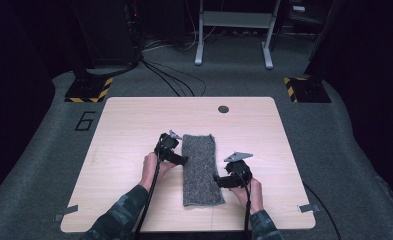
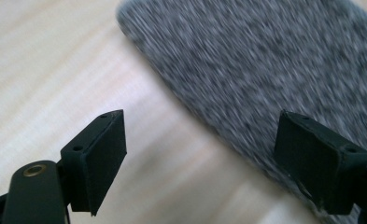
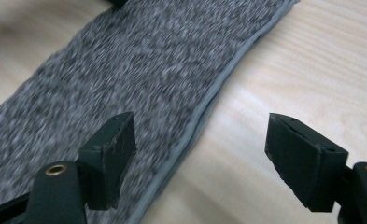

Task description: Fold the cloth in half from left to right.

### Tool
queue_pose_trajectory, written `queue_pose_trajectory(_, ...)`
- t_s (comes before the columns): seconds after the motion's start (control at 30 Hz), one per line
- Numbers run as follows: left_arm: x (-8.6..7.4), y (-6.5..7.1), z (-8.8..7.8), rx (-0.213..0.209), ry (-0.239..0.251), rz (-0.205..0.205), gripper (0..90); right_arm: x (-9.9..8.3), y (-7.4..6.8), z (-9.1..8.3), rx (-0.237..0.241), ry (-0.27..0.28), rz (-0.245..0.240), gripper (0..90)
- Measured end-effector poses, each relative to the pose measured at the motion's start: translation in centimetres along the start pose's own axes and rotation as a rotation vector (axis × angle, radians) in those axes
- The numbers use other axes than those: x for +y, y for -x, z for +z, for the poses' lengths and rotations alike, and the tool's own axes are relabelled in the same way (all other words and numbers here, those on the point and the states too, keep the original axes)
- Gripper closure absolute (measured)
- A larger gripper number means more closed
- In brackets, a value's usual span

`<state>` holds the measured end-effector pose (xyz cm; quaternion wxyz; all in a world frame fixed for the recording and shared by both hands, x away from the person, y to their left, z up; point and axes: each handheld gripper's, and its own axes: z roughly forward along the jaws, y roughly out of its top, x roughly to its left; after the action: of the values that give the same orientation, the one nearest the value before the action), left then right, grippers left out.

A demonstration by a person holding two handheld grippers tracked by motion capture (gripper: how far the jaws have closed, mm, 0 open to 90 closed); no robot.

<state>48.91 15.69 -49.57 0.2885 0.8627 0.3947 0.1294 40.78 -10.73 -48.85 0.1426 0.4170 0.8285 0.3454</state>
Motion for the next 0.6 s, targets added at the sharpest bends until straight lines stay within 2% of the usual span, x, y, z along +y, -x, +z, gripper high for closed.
queue_pose_trajectory(0.1, -0.5, 0.2, 0.3, 0.004, -0.012, 0.008, 16.7, 1.3, 0.8, 0.8, -0.004, -0.002, 0.009, 25.2)
queue_pose_trajectory(0.13, -0.5, 0.1, 0.5, -0.001, -0.017, 0.007, 16.2, 2.5, 1.6, 1.5, 0.0, -0.005, 0.014, 25.2)
queue_pose_trajectory(0.17, -0.5, 0.1, 0.6, 0.008, -0.016, 0.009, 16.2, 2.8, 1.9, 1.7, 0.0, -0.003, 0.016, 25.4)
queue_pose_trajectory(0.23, -0.5, 0.1, 1.0, 0.011, -0.037, 0.026, 16.3, 3.4, 2.3, 2.0, -0.004, -0.004, 0.028, 25.5)
queue_pose_trajectory(0.27, -0.5, 0.1, 1.0, 0.014, -0.049, 0.037, 16.2, 3.8, 2.9, 2.4, -0.004, 0.0, 0.017, 25.8)
queue_pose_trajectory(0.3, -0.6, 0.0, 1.0, 0.017, -0.049, 0.043, 16.3, 4.9, 3.6, 3.1, -0.004, 0.001, 0.045, 26.4)
queue_pose_trajectory(0.4, -0.6, -0.1, 0.8, 0.01, -0.061, 0.051, 16.3, 5.6, 4.4, 3.8, -0.002, -0.001, 0.049, 26.7)
queue_pose_trajectory(0.5, -0.5, -0.6, 0.5, 0.0, -0.044, 0.044, 16.2, 6.9, 5.1, 5.0, -0.012, -0.012, 0.069, 28.2)
queue_pose_trajectory(0.57, -0.1, -1.3, 0.2, -0.02, -0.016, 0.014, 16.3, 7.6, 5.5, 5.7, -0.009, -0.012, 0.073, 29.2)
queue_pose_trajectory(0.6, 0.0, -1.5, 0.2, -0.017, -0.006, 0.003, 16.3, 8.2, 5.8, 6.2, -0.017, -0.013, 0.07, 30.0)
